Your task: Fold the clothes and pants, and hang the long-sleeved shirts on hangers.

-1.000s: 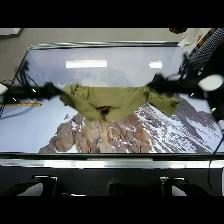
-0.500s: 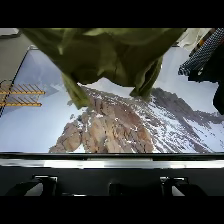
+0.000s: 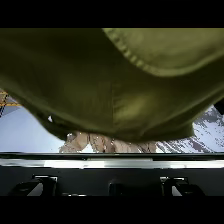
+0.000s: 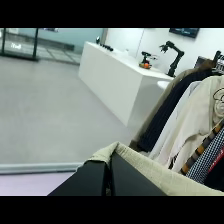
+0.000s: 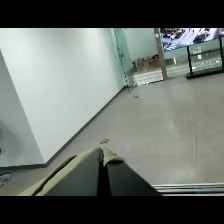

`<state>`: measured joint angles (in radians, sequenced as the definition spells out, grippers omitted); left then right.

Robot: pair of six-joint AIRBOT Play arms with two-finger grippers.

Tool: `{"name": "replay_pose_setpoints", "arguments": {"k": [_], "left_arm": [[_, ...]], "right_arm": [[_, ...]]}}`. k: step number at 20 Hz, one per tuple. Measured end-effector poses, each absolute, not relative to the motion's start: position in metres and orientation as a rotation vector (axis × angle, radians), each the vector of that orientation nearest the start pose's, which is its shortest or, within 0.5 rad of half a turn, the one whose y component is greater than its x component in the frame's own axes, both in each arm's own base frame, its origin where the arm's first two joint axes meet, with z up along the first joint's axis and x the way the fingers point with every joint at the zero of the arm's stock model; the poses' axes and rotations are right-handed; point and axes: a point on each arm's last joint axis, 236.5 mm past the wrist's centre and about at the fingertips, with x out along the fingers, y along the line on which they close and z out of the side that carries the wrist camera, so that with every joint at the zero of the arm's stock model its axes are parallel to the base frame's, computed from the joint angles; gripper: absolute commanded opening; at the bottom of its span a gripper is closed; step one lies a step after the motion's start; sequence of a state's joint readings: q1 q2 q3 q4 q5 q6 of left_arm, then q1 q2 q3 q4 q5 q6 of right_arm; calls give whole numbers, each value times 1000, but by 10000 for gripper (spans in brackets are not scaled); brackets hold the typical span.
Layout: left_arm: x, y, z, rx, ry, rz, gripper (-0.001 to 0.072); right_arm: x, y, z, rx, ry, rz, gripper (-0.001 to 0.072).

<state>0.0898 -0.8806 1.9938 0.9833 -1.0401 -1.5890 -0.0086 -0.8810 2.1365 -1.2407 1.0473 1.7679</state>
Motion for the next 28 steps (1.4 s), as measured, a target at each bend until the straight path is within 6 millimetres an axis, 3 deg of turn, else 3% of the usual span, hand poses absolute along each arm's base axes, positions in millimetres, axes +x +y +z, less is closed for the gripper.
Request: {"name": "replay_pose_setpoints", "arguments": {"k": [3,6,8,10,13,16,18,19,20,21,22,23,25,28], "left_arm": [[305,-88,513,-330,45,-418,16],[376,-86,438,-382,269,-397,17],[426,-85,375,-421,427,-377,17],[476,-85,301,-456,587,-352,17],[538,-91,193,-507,758,-315,17],[579,-103,99,-547,864,-278,18],[591,-114,51,-565,917,-266,19],[594,-120,34,-575,935,-265,24],[596,-126,20,-584,953,-265,77],[597,-130,10,-595,964,-267,223],[599,-133,7,-610,965,-269,485],[600,-134,7,-624,961,-271,688],[601,-131,18,-654,945,-275,698],[594,-109,58,-695,915,-272,698]], "right_arm": [[291,63,552,386,-41,288,30],[376,64,483,430,181,250,30],[438,67,416,463,349,228,30],[495,70,334,500,517,199,31],[564,74,214,565,710,161,33],[604,91,113,670,842,161,68],[617,105,65,721,899,163,75],[620,111,48,734,922,164,91],[621,116,36,739,936,168,144],[622,120,28,740,948,174,244],[621,121,24,737,956,180,300],[619,121,23,729,967,185,336],[609,113,35,702,986,203,430],[579,76,73,606,1013,219,445]]}}
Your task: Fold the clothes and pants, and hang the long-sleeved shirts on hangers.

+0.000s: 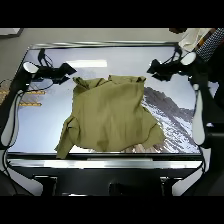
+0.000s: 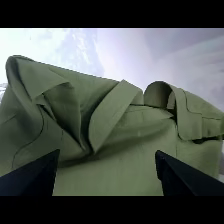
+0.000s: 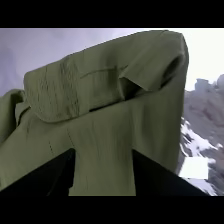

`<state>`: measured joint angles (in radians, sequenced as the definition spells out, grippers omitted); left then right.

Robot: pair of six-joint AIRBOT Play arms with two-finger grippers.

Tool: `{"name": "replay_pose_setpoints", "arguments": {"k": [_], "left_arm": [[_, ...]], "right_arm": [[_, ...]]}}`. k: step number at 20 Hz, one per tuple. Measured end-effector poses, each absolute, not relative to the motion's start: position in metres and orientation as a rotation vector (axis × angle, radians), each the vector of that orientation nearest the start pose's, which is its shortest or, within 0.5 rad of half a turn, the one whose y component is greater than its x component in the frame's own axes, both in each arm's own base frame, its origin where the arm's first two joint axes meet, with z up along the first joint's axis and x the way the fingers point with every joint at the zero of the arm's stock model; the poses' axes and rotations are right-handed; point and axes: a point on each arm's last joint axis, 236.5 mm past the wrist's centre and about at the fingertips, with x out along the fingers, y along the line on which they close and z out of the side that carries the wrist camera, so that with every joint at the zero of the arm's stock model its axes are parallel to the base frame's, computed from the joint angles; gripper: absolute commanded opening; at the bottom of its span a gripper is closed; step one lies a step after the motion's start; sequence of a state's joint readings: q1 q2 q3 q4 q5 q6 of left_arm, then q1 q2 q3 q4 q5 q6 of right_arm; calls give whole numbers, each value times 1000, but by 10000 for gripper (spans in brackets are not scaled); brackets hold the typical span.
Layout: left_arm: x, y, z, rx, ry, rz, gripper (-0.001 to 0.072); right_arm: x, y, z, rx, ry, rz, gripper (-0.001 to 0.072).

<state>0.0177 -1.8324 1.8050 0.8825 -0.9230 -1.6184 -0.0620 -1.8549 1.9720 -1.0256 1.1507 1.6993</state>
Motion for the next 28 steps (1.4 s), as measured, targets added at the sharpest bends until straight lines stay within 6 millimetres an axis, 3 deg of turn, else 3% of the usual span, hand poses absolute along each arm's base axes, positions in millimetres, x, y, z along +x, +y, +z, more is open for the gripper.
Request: {"name": "replay_pose_setpoints", "arguments": {"k": [1,4,6,8,11,14,19,22,26,28], "left_arm": [[587,-100,74,-702,911,-274,698],[550,-76,103,-658,950,-257,698],[513,-59,109,-614,994,-216,698],[473,-51,101,-598,1041,-174,698],[406,-58,76,-621,1114,-140,697],[348,-80,49,-659,1173,-154,697],[290,-115,14,-695,1270,-184,697],[268,-133,0,-693,1329,-206,697],[240,-157,-17,-670,1415,-238,698],[226,-166,-27,-664,1456,-241,697]], "right_arm": [[565,58,89,563,1024,212,511],[514,-1,124,494,1058,141,529],[474,-32,137,504,1081,77,530],[430,-40,131,541,1132,45,558],[369,-14,97,622,1229,61,558],[313,39,49,707,1342,113,560],[240,119,-28,762,1521,148,562],[224,146,-57,781,1559,129,560],[227,171,-80,850,1562,101,515],[230,179,-90,882,1563,81,305]]}}
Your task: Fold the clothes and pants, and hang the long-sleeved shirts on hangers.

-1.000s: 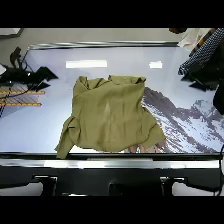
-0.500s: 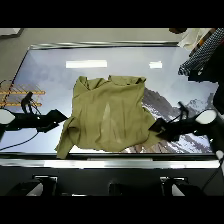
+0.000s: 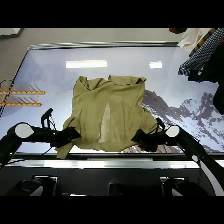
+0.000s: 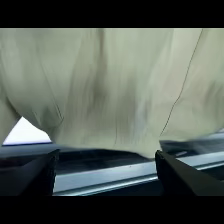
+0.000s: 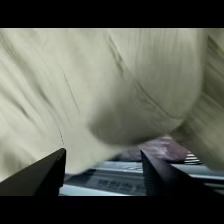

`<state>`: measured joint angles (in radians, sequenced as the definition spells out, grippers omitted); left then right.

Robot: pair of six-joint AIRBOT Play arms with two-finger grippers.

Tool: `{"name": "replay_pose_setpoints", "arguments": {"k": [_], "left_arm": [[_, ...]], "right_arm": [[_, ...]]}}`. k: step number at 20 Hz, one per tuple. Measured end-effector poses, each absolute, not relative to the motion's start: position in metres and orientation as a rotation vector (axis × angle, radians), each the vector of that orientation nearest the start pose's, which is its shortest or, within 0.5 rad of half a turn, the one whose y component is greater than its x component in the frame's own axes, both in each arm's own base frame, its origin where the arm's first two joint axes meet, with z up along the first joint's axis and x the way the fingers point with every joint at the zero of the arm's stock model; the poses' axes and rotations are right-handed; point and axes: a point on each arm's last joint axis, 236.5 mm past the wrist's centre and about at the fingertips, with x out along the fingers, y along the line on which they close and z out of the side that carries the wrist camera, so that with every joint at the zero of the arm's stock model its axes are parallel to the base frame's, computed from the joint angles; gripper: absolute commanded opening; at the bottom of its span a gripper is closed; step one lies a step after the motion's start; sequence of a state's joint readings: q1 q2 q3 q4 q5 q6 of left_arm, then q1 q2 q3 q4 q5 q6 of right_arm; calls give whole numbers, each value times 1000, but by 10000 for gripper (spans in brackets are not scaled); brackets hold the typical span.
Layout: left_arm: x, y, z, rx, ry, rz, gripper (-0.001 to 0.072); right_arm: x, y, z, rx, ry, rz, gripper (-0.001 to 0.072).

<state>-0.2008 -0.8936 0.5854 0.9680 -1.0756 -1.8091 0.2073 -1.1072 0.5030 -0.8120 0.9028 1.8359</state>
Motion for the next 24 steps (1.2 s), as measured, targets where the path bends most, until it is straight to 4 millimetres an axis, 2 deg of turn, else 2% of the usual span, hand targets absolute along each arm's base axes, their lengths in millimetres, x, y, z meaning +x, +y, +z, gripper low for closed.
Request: {"name": "replay_pose_setpoints", "arguments": {"k": [1,2,5,11,14,17,18,19,20,21,22,24], "left_arm": [[219,-170,-32,-659,1475,-242,697],[212,-174,-37,-660,1494,-236,698],[197,-183,-49,-649,1528,-235,698],[182,-202,-67,-675,1566,-211,697],[192,-207,-71,-705,1526,-190,697],[213,-208,-71,-760,1443,-158,695],[219,-208,-71,-775,1421,-148,652],[224,-208,-73,-784,1405,-139,529],[227,-208,-75,-789,1397,-130,353],[229,-207,-78,-796,1397,-118,125],[229,-207,-80,-796,1400,-110,20],[229,-207,-83,-799,1406,-100,19]], "right_arm": [[231,181,-93,894,1564,72,123],[233,182,-96,902,1560,64,31],[239,185,-96,917,1536,59,30],[244,185,-86,928,1495,69,30],[240,187,-85,927,1510,76,30],[235,188,-81,921,1523,91,30],[235,188,-78,918,1521,97,30],[234,188,-76,915,1517,101,30],[234,187,-74,914,1512,102,30],[234,187,-72,911,1508,103,30],[233,186,-71,906,1509,104,30],[231,186,-70,902,1512,104,30]]}}
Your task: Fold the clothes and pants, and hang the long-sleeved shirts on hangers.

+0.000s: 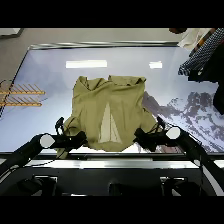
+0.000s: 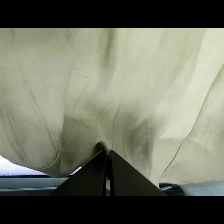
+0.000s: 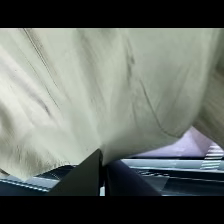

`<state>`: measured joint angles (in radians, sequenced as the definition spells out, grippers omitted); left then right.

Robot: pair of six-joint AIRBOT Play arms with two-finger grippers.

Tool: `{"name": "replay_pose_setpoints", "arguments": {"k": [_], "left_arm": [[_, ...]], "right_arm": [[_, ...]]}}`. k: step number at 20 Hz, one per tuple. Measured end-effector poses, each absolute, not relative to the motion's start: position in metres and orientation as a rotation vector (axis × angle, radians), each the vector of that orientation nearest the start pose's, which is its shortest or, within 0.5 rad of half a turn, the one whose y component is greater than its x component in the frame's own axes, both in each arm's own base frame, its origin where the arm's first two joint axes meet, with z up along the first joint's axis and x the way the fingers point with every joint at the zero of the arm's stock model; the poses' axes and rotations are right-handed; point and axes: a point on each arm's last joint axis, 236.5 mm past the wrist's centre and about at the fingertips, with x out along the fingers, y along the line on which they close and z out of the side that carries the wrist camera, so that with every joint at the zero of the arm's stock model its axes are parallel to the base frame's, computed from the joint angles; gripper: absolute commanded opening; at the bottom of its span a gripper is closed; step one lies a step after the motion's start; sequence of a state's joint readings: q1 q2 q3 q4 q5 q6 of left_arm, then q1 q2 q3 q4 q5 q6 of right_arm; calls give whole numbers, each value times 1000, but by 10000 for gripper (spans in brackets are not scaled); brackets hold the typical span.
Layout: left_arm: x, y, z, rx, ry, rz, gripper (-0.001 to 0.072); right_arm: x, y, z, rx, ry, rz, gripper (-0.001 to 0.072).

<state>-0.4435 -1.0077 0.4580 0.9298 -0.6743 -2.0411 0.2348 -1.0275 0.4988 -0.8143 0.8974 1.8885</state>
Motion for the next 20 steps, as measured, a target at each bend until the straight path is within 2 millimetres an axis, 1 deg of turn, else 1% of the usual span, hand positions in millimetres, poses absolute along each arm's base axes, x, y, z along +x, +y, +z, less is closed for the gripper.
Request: {"name": "replay_pose_setpoints", "arguments": {"k": [2,4,5,7,10,13,14,15,17,18,20], "left_arm": [[228,-207,-83,-798,1411,-101,18],[222,-208,-79,-788,1428,-115,17],[218,-208,-74,-775,1439,-130,17],[204,-207,-62,-740,1461,-168,17],[174,-202,-32,-672,1487,-253,16],[141,-195,0,-606,1512,-341,16],[135,-194,9,-594,1508,-363,16],[133,-193,18,-585,1496,-382,16],[139,-196,32,-592,1464,-397,16],[148,-198,36,-603,1444,-395,16],[171,-202,38,-626,1416,-378,17]], "right_arm": [[229,186,-68,901,1518,105,30],[225,186,-63,891,1523,122,30],[221,186,-59,881,1525,135,30],[207,185,-46,847,1540,168,30],[172,180,-17,806,1578,207,30],[126,173,16,801,1631,210,30],[112,170,26,800,1642,203,30],[105,167,34,807,1637,190,30],[106,160,44,822,1599,146,30],[114,156,46,829,1571,113,30],[138,151,46,852,1518,49,30]]}}
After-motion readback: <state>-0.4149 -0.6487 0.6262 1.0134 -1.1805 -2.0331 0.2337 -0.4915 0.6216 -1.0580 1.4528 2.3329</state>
